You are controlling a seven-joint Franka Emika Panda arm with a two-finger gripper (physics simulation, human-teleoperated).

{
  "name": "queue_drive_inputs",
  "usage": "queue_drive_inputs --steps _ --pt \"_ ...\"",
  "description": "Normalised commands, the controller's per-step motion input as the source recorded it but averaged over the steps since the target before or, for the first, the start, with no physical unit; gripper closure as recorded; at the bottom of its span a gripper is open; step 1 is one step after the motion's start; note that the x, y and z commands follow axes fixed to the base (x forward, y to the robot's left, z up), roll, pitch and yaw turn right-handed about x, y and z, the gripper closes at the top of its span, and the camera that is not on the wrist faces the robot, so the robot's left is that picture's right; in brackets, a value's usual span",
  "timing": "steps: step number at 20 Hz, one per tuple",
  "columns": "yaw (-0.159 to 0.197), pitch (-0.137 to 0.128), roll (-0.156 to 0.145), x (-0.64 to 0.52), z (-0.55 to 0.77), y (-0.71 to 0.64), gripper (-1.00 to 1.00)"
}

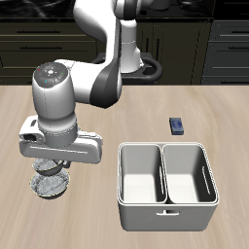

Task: Stack the smallest bowl on the middle-sized bowl

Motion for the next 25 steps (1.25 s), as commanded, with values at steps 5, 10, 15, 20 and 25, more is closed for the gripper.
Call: queue_drive_inputs --steps 5,10,15,20,25 --pt "-0.006 0.035 -0.013 0.01 -0.32 0.0 1.0" --pt "0.006 0.048 -0.033 -0.01 -0.37 -0.17 1.0" --pt "0.032 0.132 -0.061 -0.09 -0.45 -0.07 -1.0" --pt "0.043 0.057 0.019 -0.17 -0.15 0.17 -1.0" --pt "0.021 -0.004 0.022 -0.09 0.13 0.07 -1.0"
